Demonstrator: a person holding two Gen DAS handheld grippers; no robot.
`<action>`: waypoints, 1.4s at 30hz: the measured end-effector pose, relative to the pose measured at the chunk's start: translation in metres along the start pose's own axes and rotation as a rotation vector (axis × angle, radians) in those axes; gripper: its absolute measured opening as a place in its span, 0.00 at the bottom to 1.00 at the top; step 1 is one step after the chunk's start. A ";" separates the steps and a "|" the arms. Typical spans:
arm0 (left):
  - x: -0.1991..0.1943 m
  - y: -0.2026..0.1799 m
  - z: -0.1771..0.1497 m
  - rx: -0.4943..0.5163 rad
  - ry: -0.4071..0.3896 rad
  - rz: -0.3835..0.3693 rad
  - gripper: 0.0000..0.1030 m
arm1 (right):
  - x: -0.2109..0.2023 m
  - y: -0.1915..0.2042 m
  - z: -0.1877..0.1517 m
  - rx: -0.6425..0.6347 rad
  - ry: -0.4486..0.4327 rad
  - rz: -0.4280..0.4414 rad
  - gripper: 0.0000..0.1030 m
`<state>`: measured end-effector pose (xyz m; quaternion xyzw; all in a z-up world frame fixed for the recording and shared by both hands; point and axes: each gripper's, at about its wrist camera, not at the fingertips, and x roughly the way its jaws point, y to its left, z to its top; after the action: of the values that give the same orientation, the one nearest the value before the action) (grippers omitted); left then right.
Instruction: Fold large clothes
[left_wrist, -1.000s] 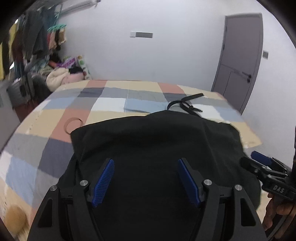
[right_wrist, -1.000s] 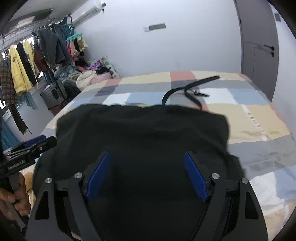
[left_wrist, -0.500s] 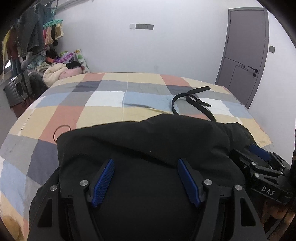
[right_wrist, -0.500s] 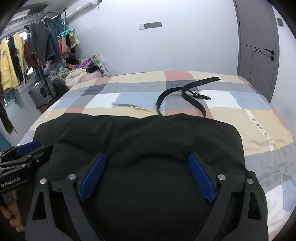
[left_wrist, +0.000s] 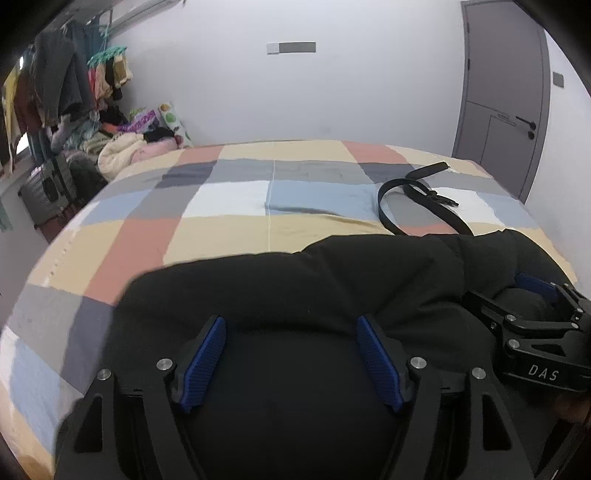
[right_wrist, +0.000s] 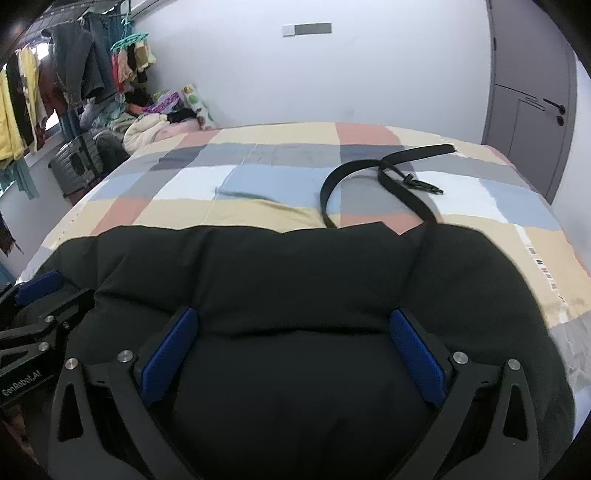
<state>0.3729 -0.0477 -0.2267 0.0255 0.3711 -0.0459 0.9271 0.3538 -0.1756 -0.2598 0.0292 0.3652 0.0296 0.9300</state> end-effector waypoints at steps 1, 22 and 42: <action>0.003 0.001 -0.001 -0.003 0.001 -0.001 0.71 | 0.003 -0.001 -0.001 0.005 0.003 0.011 1.00; -0.027 0.033 -0.003 -0.058 -0.016 -0.015 0.73 | -0.043 -0.023 -0.004 -0.081 -0.145 0.022 1.00; -0.002 0.060 -0.030 -0.073 0.026 0.037 0.77 | -0.015 -0.067 -0.027 0.015 -0.015 0.052 1.00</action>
<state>0.3574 0.0143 -0.2464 -0.0010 0.3842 -0.0146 0.9231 0.3261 -0.2423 -0.2745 0.0460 0.3578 0.0505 0.9313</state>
